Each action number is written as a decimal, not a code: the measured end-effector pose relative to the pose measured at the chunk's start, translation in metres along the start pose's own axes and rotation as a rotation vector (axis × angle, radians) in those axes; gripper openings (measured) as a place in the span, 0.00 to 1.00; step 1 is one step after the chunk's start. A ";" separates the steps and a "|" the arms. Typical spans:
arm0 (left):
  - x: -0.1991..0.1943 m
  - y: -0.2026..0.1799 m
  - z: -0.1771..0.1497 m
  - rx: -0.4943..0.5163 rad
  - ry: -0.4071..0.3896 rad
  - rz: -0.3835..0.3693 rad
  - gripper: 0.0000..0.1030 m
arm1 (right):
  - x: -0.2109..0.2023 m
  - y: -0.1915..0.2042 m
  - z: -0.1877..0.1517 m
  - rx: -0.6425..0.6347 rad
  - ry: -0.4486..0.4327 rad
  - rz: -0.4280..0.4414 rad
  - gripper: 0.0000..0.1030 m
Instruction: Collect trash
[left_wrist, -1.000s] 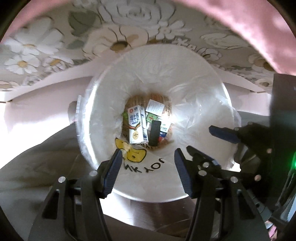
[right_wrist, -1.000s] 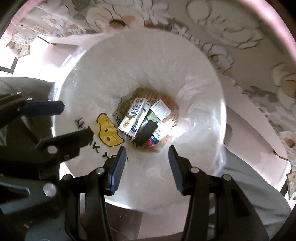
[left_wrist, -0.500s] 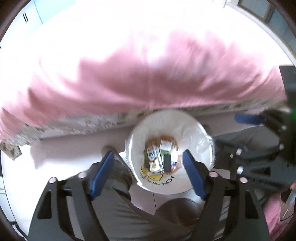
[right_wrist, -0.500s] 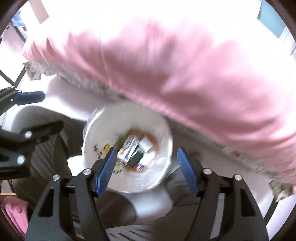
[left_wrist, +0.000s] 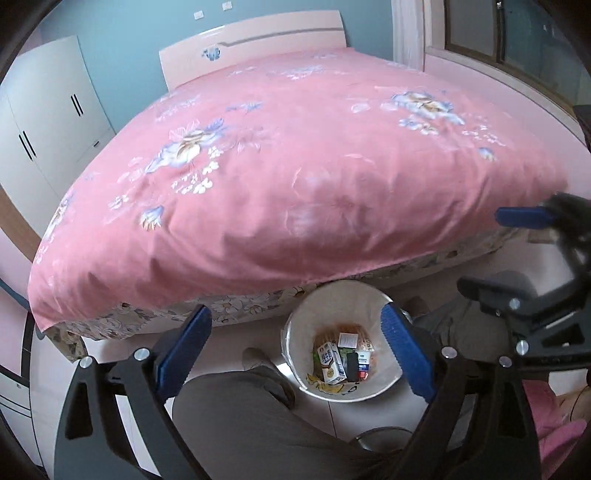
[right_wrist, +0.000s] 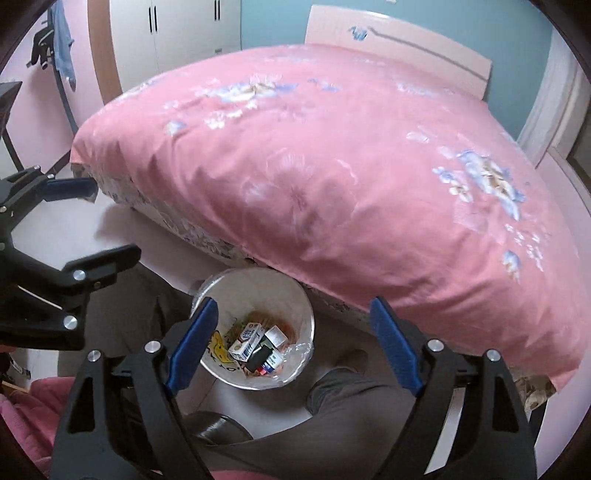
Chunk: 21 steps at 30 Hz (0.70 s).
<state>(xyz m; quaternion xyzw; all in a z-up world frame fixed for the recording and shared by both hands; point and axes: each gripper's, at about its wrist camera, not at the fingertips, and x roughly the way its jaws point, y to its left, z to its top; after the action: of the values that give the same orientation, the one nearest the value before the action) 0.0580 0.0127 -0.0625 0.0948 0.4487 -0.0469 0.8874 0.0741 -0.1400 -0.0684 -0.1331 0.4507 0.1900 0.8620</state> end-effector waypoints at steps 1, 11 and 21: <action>-0.005 -0.003 -0.003 0.006 -0.007 0.005 0.92 | -0.008 0.001 -0.005 0.014 -0.014 -0.011 0.83; -0.041 -0.019 -0.030 0.019 -0.048 0.057 0.93 | -0.046 0.023 -0.045 0.055 -0.124 -0.186 0.85; -0.059 -0.028 -0.033 -0.002 -0.097 0.065 0.93 | -0.068 0.010 -0.058 0.189 -0.196 -0.129 0.86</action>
<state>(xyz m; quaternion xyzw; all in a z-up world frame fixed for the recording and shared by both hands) -0.0074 -0.0076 -0.0377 0.1059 0.4019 -0.0220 0.9093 -0.0079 -0.1686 -0.0444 -0.0609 0.3707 0.1032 0.9210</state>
